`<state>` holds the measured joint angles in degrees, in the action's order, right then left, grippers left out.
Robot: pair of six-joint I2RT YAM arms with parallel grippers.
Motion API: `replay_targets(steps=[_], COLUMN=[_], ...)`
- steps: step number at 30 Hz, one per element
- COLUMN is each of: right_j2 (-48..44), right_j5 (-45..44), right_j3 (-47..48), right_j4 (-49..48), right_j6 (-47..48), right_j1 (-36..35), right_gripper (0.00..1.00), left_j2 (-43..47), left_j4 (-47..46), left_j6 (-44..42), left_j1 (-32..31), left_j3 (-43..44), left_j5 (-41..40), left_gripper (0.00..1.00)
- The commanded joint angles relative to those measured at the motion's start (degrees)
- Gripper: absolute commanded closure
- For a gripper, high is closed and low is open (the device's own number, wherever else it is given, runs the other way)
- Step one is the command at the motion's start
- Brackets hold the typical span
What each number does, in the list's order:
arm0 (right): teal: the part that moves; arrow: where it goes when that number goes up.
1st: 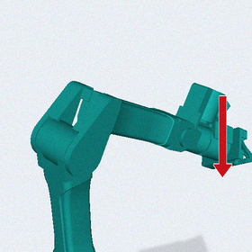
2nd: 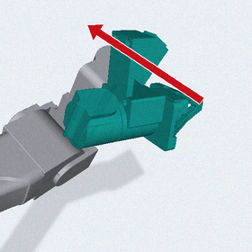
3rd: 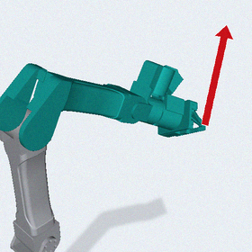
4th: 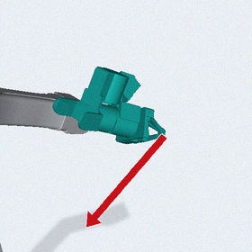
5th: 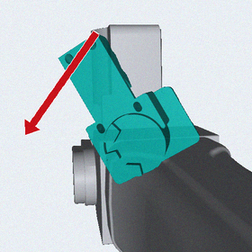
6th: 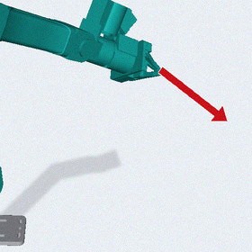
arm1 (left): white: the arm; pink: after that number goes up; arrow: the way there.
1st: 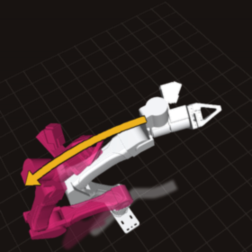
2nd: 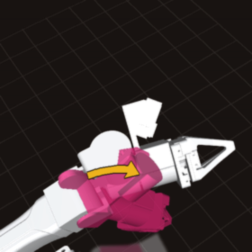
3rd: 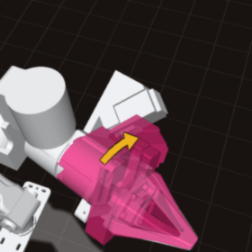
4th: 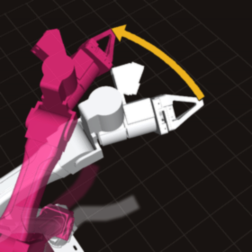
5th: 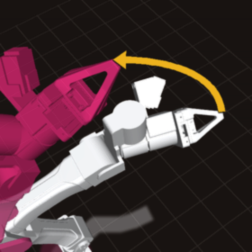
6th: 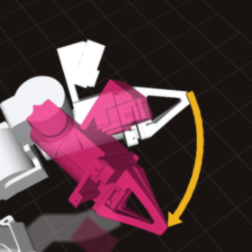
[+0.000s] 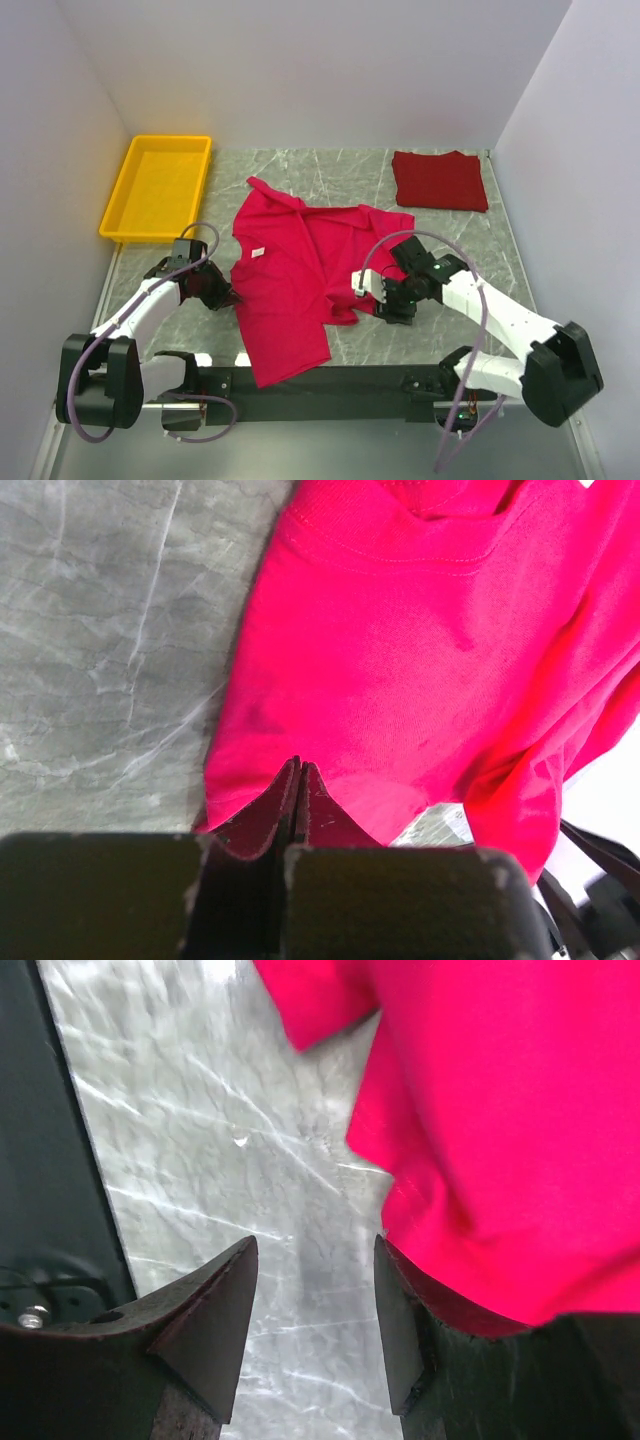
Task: Fold and stack the t-shirts
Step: Flatten the tshirt out
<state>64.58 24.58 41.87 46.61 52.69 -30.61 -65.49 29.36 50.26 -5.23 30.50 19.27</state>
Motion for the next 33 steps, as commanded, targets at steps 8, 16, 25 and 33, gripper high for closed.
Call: replay_targets(steps=[8, 16, 25, 33], right_j2=[10.9, 14.0, 18.1, -2.0], right_j5=[-8.8, -13.5, -9.1, -5.6], right_j3=[-0.6, -3.9, -2.2, -1.8], right_j4=[-13.6, -19.4, -20.1, 3.1], right_j6=[6.7, 6.3, 1.6, 19.6], right_j1=[-0.4, -1.8, -2.3, 5.2], right_gripper=[0.43, 0.5, 0.84, 1.0], left_j2=[1.3, 0.7, 0.7, 1.8], left_j4=[-0.8, -1.7, -1.4, -0.2], left_j6=[-1.0, -0.6, -0.7, -0.5], left_j1=[-0.2, -0.2, -0.2, -0.2], left_j3=[0.3, 0.0, 0.1, 0.4], left_j5=[0.8, 0.4, 0.5, -0.1], left_gripper=[0.99, 0.99, 0.99, 0.99])
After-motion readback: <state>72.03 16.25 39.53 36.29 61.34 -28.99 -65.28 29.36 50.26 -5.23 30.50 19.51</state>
